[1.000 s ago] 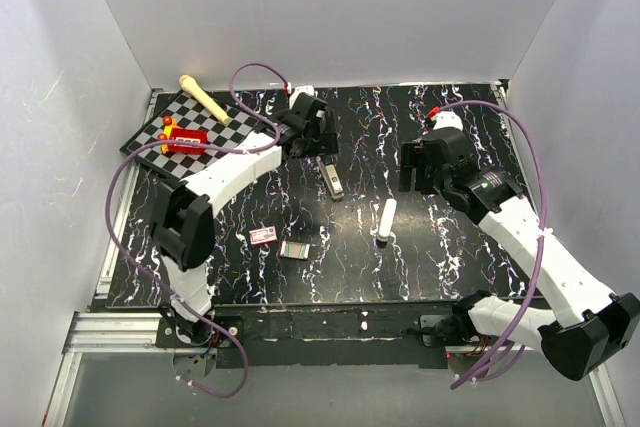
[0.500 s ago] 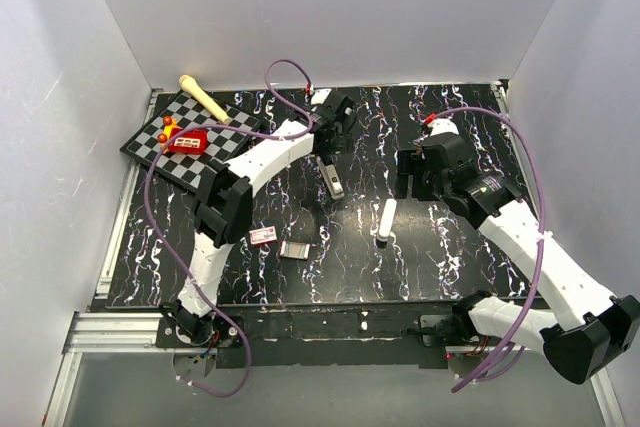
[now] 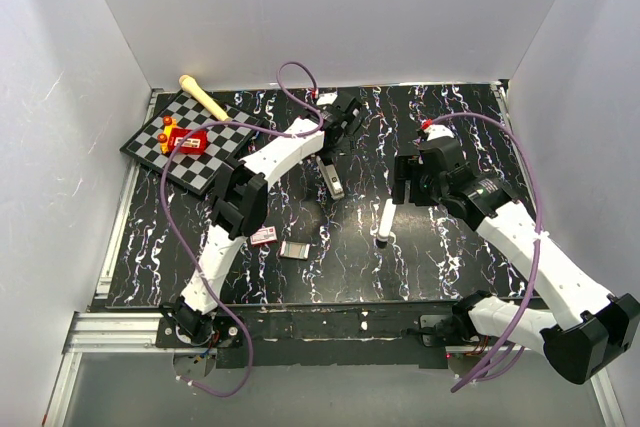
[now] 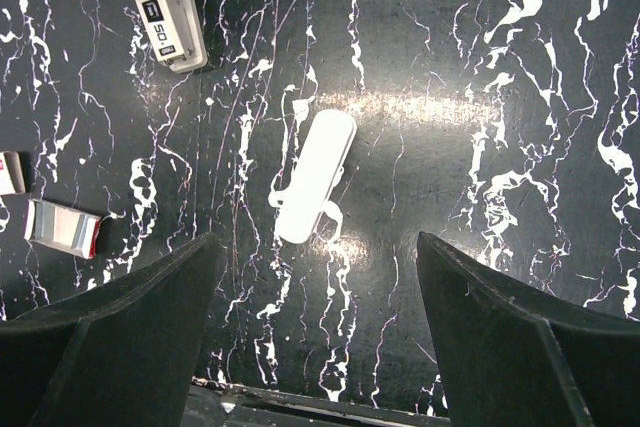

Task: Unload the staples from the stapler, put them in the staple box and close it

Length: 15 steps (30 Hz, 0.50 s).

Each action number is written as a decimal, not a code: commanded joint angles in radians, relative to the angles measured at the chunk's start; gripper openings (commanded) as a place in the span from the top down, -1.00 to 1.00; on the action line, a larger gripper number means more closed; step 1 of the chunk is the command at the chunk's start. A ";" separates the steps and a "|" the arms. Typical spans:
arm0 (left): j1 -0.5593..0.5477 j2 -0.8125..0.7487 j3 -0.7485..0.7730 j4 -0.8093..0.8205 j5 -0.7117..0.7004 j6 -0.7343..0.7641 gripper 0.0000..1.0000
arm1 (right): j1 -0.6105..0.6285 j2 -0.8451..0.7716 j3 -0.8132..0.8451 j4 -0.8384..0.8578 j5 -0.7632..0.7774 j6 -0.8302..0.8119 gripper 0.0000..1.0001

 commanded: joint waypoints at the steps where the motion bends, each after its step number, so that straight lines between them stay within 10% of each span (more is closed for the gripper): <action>1: -0.006 0.014 0.065 -0.026 -0.012 -0.026 -0.96 | 0.007 -0.027 -0.017 0.038 -0.026 0.003 -0.74; 15: 0.002 0.073 0.106 -0.029 -0.026 -0.072 -0.80 | 0.007 -0.037 -0.044 0.058 -0.062 -0.006 -0.73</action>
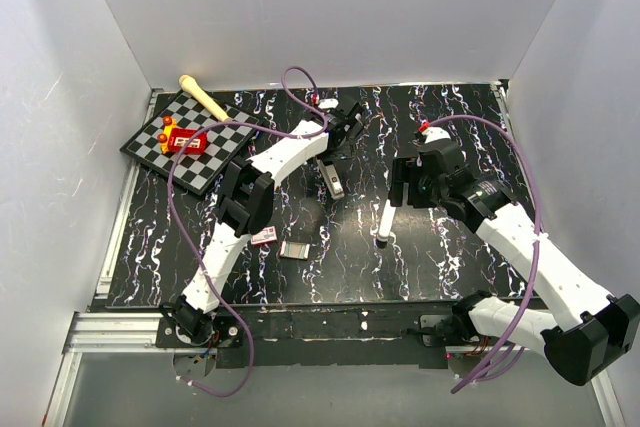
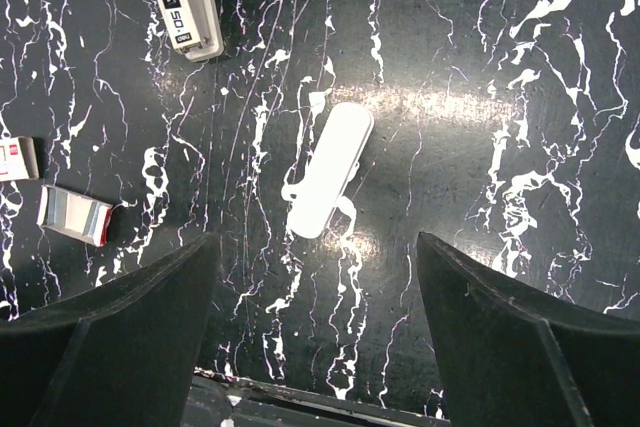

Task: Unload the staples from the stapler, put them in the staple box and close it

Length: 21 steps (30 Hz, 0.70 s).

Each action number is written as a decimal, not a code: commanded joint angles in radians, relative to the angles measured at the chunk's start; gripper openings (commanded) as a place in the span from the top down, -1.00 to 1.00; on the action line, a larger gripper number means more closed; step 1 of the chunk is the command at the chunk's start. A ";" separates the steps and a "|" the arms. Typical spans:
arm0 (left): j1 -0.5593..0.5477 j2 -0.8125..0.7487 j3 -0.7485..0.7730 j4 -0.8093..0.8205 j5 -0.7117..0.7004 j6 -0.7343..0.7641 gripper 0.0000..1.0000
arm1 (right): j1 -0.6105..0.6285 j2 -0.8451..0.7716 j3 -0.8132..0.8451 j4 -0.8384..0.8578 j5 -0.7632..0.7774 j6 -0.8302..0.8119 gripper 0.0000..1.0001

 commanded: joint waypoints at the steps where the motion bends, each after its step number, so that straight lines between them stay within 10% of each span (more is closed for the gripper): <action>1: 0.003 -0.012 0.040 -0.001 -0.025 -0.032 -0.76 | 0.004 -0.029 -0.020 0.041 -0.023 -0.006 -0.73; 21: 0.026 0.014 0.035 0.002 -0.036 -0.055 -0.26 | 0.004 -0.012 -0.040 0.061 -0.069 -0.016 -0.71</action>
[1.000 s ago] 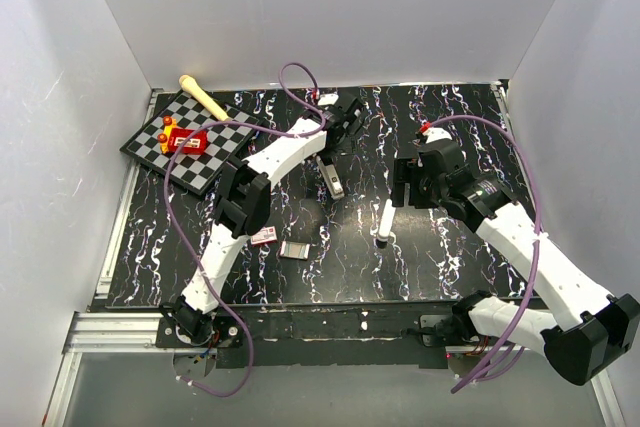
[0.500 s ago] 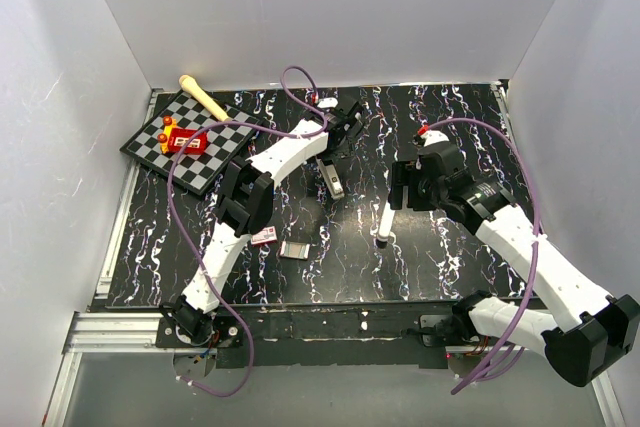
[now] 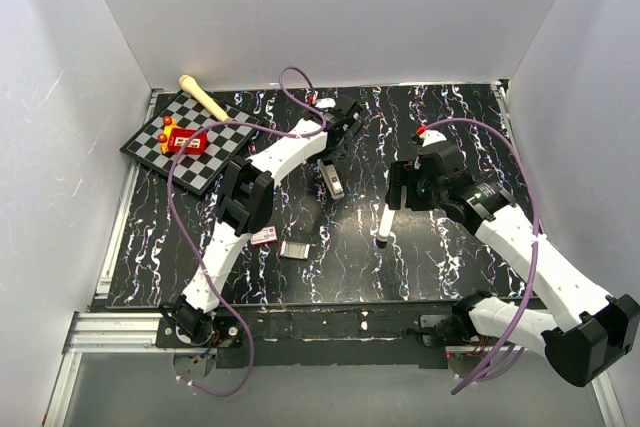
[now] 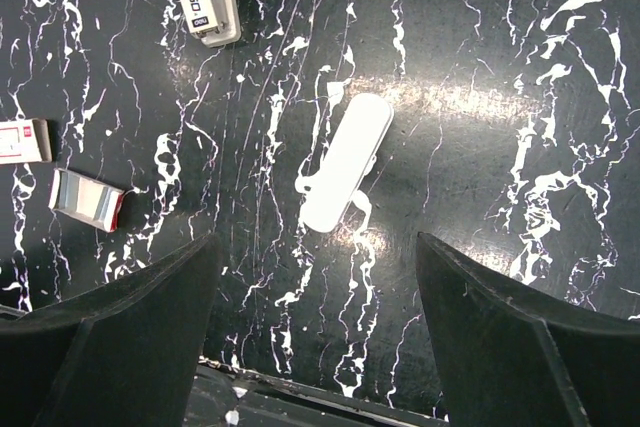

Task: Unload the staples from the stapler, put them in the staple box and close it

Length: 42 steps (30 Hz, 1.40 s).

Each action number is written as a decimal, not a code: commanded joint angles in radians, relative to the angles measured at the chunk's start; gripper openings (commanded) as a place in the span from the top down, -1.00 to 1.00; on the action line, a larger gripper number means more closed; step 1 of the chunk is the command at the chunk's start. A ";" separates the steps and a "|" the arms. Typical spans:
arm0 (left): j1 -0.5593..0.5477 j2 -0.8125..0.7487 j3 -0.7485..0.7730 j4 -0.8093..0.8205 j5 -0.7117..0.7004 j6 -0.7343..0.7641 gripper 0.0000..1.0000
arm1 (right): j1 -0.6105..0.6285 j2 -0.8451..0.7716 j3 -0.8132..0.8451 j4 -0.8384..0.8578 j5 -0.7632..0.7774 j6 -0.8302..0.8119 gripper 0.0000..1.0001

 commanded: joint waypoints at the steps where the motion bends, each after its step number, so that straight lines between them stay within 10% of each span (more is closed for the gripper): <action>1: 0.014 0.006 0.030 0.005 -0.030 -0.016 -0.24 | 0.004 -0.001 -0.005 0.030 -0.026 -0.014 -0.70; 7: 0.024 0.014 0.030 0.005 -0.022 -0.015 -0.02 | 0.004 0.007 0.002 0.027 -0.037 -0.015 -0.69; 17: 0.029 -0.024 -0.033 0.037 -0.017 0.011 1.00 | 0.004 -0.005 0.003 0.016 -0.036 -0.015 -0.67; 42: 0.021 -0.618 -0.808 0.503 0.399 0.723 1.00 | 0.030 -0.030 0.024 -0.099 -0.017 0.002 -0.62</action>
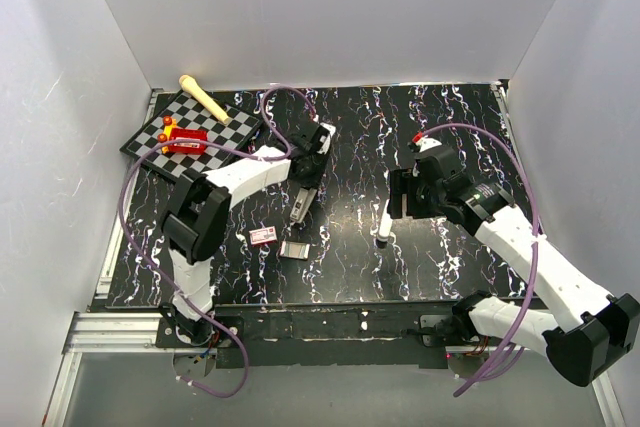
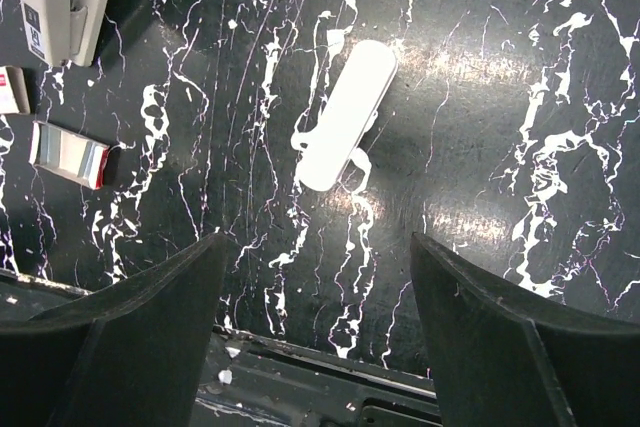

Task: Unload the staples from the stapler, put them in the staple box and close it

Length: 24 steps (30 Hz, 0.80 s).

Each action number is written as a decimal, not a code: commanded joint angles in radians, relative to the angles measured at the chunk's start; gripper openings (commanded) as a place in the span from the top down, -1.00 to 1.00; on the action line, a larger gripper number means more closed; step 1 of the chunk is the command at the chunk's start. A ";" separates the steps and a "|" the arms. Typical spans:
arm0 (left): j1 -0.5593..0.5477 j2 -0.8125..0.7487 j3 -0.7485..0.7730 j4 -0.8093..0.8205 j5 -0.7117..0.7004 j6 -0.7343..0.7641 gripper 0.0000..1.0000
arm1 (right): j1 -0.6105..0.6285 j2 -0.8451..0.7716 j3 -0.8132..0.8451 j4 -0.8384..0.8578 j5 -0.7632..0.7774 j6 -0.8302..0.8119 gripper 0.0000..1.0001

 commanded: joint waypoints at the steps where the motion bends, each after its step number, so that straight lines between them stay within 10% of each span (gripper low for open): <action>1: -0.004 -0.160 -0.079 0.123 0.214 0.181 1.00 | 0.014 -0.036 0.013 -0.018 0.006 0.007 -0.62; 15: -0.150 -0.098 -0.118 0.111 0.328 0.396 1.00 | 0.027 -0.169 -0.103 -0.071 0.020 0.074 -0.62; 24: -0.225 -0.098 -0.167 0.131 0.246 0.426 0.50 | 0.027 -0.231 -0.145 -0.092 0.011 0.100 -0.62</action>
